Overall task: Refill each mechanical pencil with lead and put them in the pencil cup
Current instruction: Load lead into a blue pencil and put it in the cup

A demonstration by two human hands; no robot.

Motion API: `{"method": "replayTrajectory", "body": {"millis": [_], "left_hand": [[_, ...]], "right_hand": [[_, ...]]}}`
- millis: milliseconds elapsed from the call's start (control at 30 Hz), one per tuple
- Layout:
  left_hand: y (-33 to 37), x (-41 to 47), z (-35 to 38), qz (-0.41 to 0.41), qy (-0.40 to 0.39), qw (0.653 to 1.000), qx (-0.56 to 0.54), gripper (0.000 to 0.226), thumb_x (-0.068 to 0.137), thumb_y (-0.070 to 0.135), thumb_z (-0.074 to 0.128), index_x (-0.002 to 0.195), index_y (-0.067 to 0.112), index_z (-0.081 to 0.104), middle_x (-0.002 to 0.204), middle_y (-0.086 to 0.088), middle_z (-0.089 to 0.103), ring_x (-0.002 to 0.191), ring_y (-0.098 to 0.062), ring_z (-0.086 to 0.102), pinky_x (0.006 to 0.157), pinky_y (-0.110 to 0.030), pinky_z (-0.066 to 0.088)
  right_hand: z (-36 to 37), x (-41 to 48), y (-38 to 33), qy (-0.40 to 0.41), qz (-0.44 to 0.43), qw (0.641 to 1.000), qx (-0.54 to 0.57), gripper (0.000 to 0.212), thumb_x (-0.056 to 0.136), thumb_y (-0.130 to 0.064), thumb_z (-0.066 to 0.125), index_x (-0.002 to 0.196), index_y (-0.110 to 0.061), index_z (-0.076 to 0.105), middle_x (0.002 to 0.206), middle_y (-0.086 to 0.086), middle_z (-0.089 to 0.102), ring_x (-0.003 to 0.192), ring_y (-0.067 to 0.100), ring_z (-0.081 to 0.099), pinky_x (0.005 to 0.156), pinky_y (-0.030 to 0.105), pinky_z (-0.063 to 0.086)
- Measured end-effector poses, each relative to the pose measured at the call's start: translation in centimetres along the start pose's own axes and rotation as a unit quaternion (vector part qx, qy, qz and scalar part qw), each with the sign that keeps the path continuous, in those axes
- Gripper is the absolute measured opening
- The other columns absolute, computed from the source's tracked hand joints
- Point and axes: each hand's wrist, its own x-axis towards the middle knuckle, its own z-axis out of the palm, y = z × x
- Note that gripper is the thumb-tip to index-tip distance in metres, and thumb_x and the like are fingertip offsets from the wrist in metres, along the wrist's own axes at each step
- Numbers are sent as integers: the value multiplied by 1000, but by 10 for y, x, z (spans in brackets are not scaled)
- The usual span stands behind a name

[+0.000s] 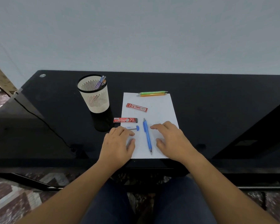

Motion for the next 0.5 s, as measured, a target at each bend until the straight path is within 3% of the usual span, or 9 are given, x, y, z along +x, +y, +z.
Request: {"method": "replayTrajectory", "body": {"millis": [233,500], "left_hand": [[0,0,-1,-1,3,1000,-13,23,87,37,55,103,24,66,105,7,60,98,-11,52,81,-29,45],[-1,1,-1,-4,-6,1000,-17,28,87,40,49,105,25,66,104,10,58,96,-8,50,79,-26,43]], "right_hand": [[2,41,-4,-25,-61,991,-113,54,94,-13,53,137,-43,40,145,-1,30,129,19,35,104,33,36],[0,45,11,-11,-75,985,-156,30,93,-27,57,121,-39,58,143,-1,32,127,20,35,102,33,36]]}}
